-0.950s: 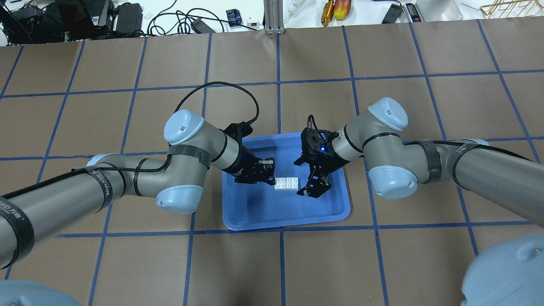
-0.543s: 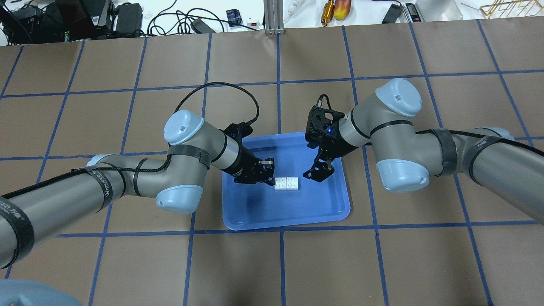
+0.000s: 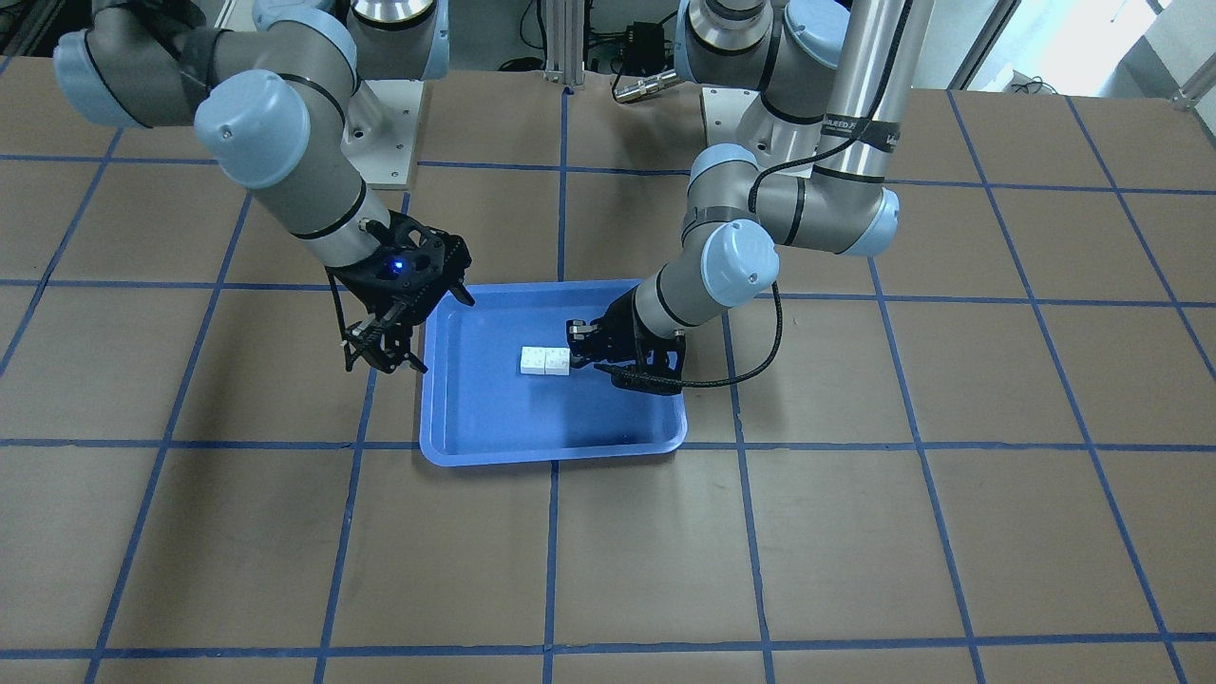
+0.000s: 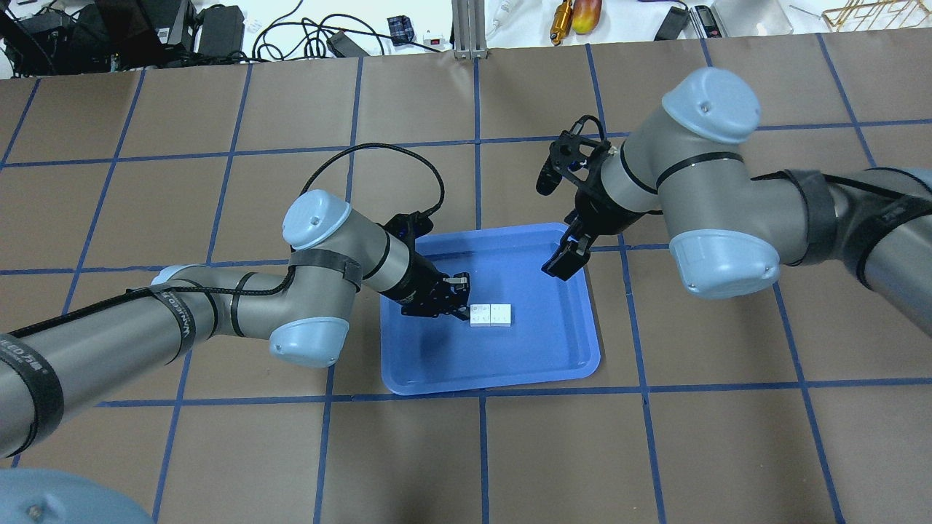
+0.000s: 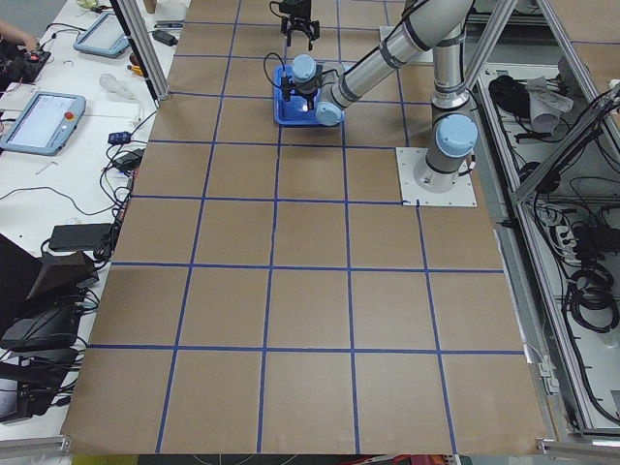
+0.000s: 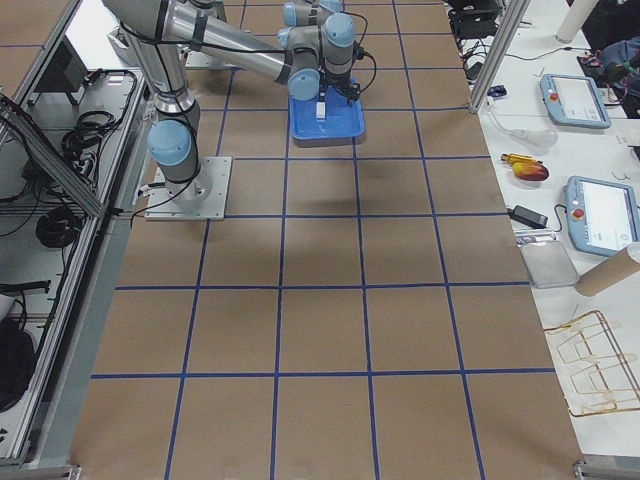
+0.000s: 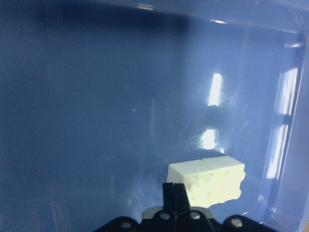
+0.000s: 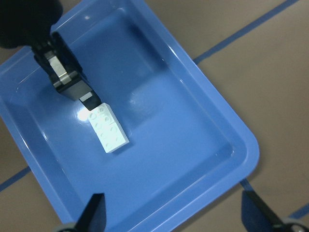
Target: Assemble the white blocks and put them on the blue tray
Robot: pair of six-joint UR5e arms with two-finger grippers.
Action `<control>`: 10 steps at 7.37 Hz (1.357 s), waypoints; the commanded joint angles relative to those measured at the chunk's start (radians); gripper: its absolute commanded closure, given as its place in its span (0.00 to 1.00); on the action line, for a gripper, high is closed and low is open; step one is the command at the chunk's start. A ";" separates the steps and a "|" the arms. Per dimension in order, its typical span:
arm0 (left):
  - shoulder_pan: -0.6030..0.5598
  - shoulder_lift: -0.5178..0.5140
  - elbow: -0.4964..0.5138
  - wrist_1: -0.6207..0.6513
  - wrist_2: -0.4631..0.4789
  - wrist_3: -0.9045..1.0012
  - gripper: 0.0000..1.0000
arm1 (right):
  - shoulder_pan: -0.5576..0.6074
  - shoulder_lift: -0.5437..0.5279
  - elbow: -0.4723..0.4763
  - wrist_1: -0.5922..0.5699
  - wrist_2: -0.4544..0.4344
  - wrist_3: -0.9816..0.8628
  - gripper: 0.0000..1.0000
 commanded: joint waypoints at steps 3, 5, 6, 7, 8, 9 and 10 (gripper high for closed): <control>-0.003 -0.004 0.000 0.001 -0.007 -0.005 1.00 | 0.000 -0.017 -0.297 0.387 -0.191 0.427 0.00; -0.002 0.004 0.007 0.013 -0.001 0.005 0.98 | 0.000 0.012 -0.406 0.476 -0.291 0.566 0.00; 0.004 0.037 0.027 0.015 0.033 0.005 0.97 | -0.001 0.003 -0.437 0.510 -0.345 0.726 0.00; 0.010 0.048 0.070 0.008 0.112 0.009 0.94 | -0.001 -0.001 -0.443 0.521 -0.338 0.817 0.00; 0.011 0.059 0.127 -0.022 0.143 0.009 0.90 | -0.003 -0.009 -0.445 0.501 -0.350 0.842 0.00; 0.014 0.067 0.183 -0.082 0.209 0.022 0.90 | -0.017 -0.020 -0.430 0.419 -0.350 0.890 0.00; 0.012 0.082 0.236 -0.190 0.220 0.050 0.90 | -0.012 -0.032 -0.431 0.332 -0.332 0.911 0.00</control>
